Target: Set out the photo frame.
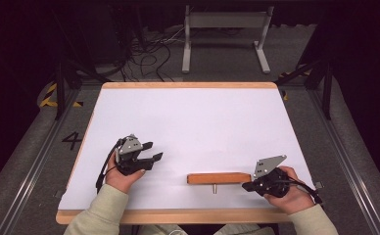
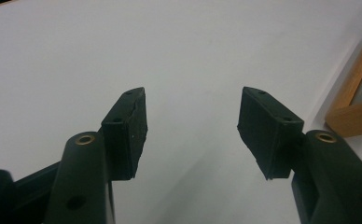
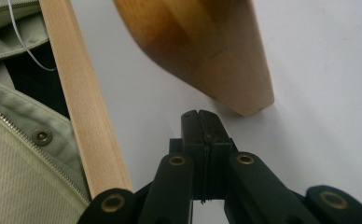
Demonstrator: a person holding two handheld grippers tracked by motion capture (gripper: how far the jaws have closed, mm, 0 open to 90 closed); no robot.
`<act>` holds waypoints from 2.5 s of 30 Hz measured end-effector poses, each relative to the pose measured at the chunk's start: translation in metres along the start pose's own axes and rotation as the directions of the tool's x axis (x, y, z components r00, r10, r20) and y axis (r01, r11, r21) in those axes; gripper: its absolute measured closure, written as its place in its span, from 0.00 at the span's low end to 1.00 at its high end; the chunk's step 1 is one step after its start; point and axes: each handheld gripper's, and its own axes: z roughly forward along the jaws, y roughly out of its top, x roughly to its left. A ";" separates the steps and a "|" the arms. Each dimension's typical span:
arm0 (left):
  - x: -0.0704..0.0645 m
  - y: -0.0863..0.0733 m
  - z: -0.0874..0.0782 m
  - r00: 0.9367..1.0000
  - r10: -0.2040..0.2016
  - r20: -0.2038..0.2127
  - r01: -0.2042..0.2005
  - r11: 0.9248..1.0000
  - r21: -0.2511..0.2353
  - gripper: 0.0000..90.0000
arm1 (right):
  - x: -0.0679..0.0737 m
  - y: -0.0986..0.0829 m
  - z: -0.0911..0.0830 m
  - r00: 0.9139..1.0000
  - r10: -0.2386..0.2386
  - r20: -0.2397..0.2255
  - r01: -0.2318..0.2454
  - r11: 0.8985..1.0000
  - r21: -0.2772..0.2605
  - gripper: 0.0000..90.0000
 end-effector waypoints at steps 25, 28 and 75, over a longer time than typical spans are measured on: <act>-0.004 -0.009 -0.007 0.999 0.034 -0.028 -0.034 0.999 0.026 0.46 | -0.025 0.012 0.020 0.986 0.143 0.084 -0.136 0.987 -0.084 1.00; -0.004 -0.011 -0.010 0.999 0.029 -0.033 -0.028 0.999 0.027 0.46 | -0.028 0.015 0.022 0.984 0.156 0.092 -0.148 0.985 -0.089 1.00; -0.002 -0.024 -0.013 0.999 0.009 -0.031 -0.007 0.998 0.064 0.47 | -0.085 0.103 0.082 0.990 0.132 0.051 -0.126 0.987 -0.101 1.00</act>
